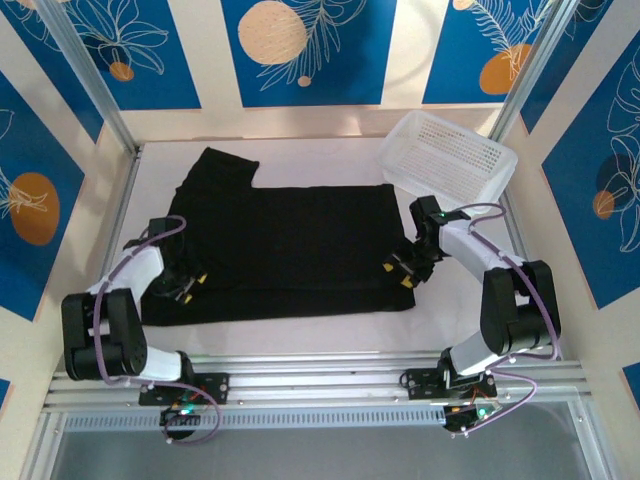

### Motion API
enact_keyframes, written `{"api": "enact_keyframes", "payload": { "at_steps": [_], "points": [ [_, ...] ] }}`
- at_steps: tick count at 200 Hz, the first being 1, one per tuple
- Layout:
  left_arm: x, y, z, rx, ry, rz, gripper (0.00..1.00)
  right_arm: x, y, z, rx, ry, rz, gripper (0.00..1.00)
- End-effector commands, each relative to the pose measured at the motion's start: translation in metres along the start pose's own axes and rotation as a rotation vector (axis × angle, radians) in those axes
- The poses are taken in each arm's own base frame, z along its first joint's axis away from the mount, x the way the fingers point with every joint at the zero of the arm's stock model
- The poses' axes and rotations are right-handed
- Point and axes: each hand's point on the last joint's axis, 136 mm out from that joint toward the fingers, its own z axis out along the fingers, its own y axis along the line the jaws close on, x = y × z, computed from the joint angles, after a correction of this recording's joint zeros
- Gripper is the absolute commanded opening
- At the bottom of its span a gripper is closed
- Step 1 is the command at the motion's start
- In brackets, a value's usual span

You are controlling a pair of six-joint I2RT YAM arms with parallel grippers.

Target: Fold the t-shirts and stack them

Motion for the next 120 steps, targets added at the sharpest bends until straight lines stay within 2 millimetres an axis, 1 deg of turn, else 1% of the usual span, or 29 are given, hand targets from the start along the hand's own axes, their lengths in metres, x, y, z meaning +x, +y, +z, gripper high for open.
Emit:
{"api": "enact_keyframes", "payload": {
  "at_steps": [1,22,36,44,63,70,93,120],
  "points": [
    [0.000,-0.012,0.004,0.034,0.017,-0.018,0.45,-0.001,0.012,-0.005,-0.047,0.016,0.001,0.49],
    [0.002,-0.011,0.007,0.007,0.029,-0.011,0.43,-0.002,0.010,-0.006,-0.044,0.012,0.004,0.49],
    [0.002,-0.011,0.010,0.010,0.026,-0.013,0.39,-0.002,0.010,-0.006,-0.046,0.009,0.007,0.49],
    [0.001,-0.012,0.010,0.013,0.022,-0.014,0.34,-0.003,0.010,-0.007,-0.046,0.007,0.008,0.49],
    [-0.003,-0.016,0.008,0.017,0.005,-0.012,0.16,-0.004,0.010,-0.009,-0.044,0.002,0.007,0.48],
    [-0.005,-0.019,0.005,0.021,-0.006,-0.005,0.10,-0.004,0.010,-0.009,-0.044,0.000,0.007,0.48],
    [-0.010,-0.029,-0.004,0.031,-0.031,0.018,0.00,-0.005,0.009,-0.009,-0.040,-0.002,0.009,0.48],
    [-0.010,-0.044,-0.008,0.037,-0.033,0.061,0.00,-0.006,0.009,-0.009,-0.039,-0.002,0.014,0.48]
  ]
}}
